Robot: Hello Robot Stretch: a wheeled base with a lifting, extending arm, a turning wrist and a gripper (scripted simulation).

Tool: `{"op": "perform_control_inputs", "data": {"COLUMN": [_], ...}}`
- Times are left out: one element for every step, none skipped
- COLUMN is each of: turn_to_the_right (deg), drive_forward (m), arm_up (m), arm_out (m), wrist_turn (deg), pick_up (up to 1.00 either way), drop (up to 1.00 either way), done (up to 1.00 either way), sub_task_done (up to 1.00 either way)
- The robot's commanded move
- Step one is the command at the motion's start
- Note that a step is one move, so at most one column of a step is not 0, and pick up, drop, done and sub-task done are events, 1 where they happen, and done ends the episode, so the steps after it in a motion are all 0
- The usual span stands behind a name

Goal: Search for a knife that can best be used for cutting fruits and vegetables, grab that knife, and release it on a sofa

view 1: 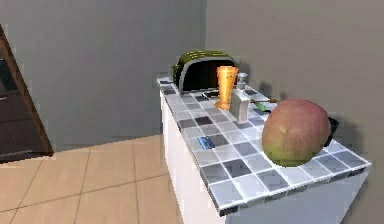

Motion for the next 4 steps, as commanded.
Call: {"op": "perform_control_inputs", "data": {"turn_to_the_right": [45.0,24.0,0.0,6.0], "drive_forward": [0.00,0.00,0.55,0.00], "arm_up": [0.00,0.00,0.00,0.00], "arm_out": [0.00,0.00,0.00,0.00], "wrist_turn": [0.0,0.0,0.0,0.0], "pick_up": [0.00,0.00,0.00,0.00], "drop": [0.00,0.00,0.00,0.00], "done": [0.00,0.00,0.00,0.00], "sub_task_done": [0.00,0.00,0.00,0.00]}}
